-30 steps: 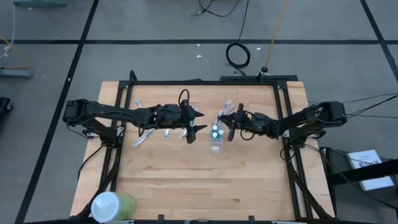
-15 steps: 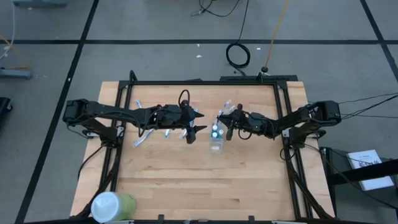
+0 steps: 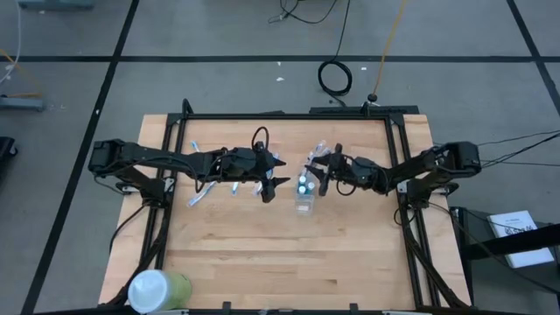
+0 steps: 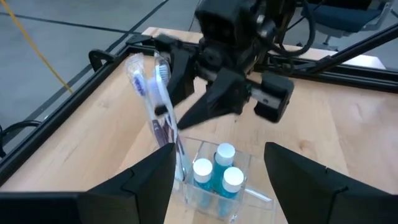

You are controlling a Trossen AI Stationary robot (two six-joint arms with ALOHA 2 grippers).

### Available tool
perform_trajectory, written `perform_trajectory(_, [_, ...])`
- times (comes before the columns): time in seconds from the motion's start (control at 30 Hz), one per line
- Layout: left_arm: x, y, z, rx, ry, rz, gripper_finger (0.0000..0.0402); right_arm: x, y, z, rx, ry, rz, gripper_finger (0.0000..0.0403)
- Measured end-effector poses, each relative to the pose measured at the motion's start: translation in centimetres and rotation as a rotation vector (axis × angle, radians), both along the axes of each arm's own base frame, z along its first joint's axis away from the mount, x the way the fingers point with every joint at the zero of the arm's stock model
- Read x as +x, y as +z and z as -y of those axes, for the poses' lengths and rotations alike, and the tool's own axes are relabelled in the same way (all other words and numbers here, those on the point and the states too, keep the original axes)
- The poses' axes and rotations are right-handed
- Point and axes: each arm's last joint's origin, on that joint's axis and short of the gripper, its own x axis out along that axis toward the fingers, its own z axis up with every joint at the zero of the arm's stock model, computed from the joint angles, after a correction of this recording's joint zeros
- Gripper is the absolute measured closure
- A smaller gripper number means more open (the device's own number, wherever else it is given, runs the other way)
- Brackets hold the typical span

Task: Pick & Place toothbrushing station
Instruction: Put the violet toothbrush into the transparent organizer

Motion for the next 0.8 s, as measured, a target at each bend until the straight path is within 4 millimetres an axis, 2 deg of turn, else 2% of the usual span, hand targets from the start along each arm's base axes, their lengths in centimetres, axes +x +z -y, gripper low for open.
perform_trajectory(0.23, [-0.1, -0.2, 0.0, -0.007, 0.003, -0.019, 0.0149, -1.2, 2.4, 0.0, -0.095, -0.057, -0.008, 0.0248])
perform_trajectory(0.4, [-0.2, -0.5, 0.0, -0.011, 0.011, -0.052, 0.0149, -2.4, 3.0, -0.1, -0.068, -0.071, -0.09, 0.0251])
perform_trajectory(0.8, [-0.3, -0.6, -0.1, -0.013, 0.043, -0.06, 0.0149, -2.8, 1.5, -0.2, 0.016, -0.068, -0.226, 0.0257])
